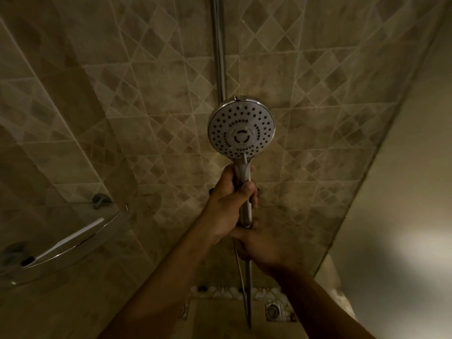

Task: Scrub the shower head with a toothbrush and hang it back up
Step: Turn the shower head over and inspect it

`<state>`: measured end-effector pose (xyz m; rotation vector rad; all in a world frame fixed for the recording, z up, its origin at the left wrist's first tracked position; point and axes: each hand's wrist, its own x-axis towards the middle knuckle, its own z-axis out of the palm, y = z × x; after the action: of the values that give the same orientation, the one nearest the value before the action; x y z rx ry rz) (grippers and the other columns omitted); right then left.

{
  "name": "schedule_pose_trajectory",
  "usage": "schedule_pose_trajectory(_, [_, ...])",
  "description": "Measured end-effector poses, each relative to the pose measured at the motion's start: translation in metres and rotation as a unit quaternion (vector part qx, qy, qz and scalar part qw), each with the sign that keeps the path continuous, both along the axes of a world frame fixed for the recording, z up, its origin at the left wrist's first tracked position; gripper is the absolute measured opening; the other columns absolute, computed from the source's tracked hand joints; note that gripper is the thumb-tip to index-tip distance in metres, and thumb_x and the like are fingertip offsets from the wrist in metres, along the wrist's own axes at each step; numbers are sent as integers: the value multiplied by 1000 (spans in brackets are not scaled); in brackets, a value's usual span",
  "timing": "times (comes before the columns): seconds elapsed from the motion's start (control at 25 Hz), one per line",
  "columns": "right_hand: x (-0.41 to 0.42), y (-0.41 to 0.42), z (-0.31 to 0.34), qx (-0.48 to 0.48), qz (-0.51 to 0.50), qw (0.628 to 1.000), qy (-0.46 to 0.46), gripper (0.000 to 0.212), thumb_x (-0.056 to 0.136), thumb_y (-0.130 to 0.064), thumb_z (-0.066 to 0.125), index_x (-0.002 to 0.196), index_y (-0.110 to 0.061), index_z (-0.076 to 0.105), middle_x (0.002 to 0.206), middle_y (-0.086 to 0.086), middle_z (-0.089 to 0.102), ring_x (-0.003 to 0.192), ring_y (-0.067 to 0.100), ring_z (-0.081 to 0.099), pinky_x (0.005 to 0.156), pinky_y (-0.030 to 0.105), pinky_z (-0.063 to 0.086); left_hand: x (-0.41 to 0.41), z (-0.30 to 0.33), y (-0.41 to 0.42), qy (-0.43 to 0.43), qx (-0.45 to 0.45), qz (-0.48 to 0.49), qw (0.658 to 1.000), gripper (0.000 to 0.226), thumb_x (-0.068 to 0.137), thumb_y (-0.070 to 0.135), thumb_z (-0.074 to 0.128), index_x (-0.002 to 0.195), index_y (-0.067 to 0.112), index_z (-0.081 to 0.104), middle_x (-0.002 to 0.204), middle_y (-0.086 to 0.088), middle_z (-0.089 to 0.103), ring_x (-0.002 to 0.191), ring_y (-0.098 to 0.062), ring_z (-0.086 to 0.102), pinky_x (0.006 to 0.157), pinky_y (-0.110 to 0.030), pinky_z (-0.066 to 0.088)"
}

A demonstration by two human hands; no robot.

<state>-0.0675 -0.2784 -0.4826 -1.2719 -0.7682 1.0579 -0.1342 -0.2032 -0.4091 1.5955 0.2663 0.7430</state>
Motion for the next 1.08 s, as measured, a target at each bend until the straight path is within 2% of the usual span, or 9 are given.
schedule_pose_trajectory(0.12, [0, 0, 4, -10, 1, 1000, -17, 18, 86, -3, 64, 71, -5, 54, 44, 0, 34, 34, 10, 29, 41, 26, 23, -3, 0, 4, -19, -1, 21, 1000, 22, 94, 17, 51, 116, 21, 52, 74, -2, 60, 70, -17, 59, 77, -36, 52])
schedule_pose_trajectory(0.32, [1, 0, 4, -21, 1, 1000, -24, 40, 87, -6, 63, 54, -26, 53, 44, -5, 37, 36, 8, 32, 43, 25, 27, -6, -1, 8, -51, -22, 28, 998, 23, 96, 16, 51, 117, 9, 47, 74, -3, 58, 71, -22, 57, 75, -39, 51])
schedule_pose_trajectory(0.4, [0, 2, 3, -35, -12, 999, -35, 40, 84, -13, 64, 48, -29, 54, 44, -6, 39, 37, 8, 34, 45, 26, 28, -5, -3, 9, -55, -19, 38, 998, 21, 96, 16, 51, 115, 10, 47, 74, -5, 58, 70, -21, 57, 73, -39, 52])
schedule_pose_trajectory(0.56, [-5, 5, 1, -61, -75, 989, -115, 23, 86, -19, 66, 64, -24, 63, 54, -6, 52, 50, 12, 49, 53, 29, 40, -6, -4, 7, -71, -10, 39, 997, 17, 95, 16, 52, 112, 14, 48, 72, -1, 58, 68, -19, 57, 70, -36, 53])
schedule_pose_trajectory(0.64, [-7, 5, -1, -86, -104, 981, -141, 27, 89, -20, 65, 63, -20, 57, 53, -7, 49, 49, 11, 46, 52, 28, 37, -8, 2, 10, -88, -23, 37, 995, 16, 93, 15, 55, 108, 16, 49, 72, 3, 57, 68, -18, 56, 70, -35, 53])
schedule_pose_trajectory(0.72, [-10, 2, -6, -91, -112, 982, -123, 41, 88, -19, 64, 55, -21, 42, 48, -6, 37, 44, 11, 33, 48, 27, 27, -10, 10, 17, -116, -36, 24, 992, 19, 93, 12, 56, 109, 18, 49, 73, 4, 56, 68, -18, 54, 70, -34, 52])
schedule_pose_trajectory(0.84, [-8, -1, -5, -83, -105, 986, -102, 45, 89, -20, 64, 53, -23, 38, 47, -6, 33, 42, 10, 30, 46, 25, 25, -15, 15, 27, -125, -37, 20, 991, 21, 92, 10, 56, 110, 18, 49, 71, 5, 57, 65, -18, 53, 67, -33, 51])
schedule_pose_trajectory(0.96, [-2, 3, 2, -78, -96, 987, -99, 32, 90, -24, 64, 63, -18, 47, 48, -7, 37, 42, 9, 34, 48, 27, 29, -17, 9, 31, -108, -50, 27, 993, 21, 90, 11, 56, 109, 17, 50, 72, 5, 58, 65, -18, 55, 66, -34, 51])
schedule_pose_trajectory(1.08, [4, 4, 6, -38, -82, 991, -96, 18, 87, -24, 56, 74, -14, 49, 54, -8, 38, 48, 8, 35, 52, 29, 31, -19, 4, 36, -90, -44, 41, 994, 21, 90, 13, 58, 110, 16, 52, 71, 2, 58, 65, -20, 56, 67, -37, 50])
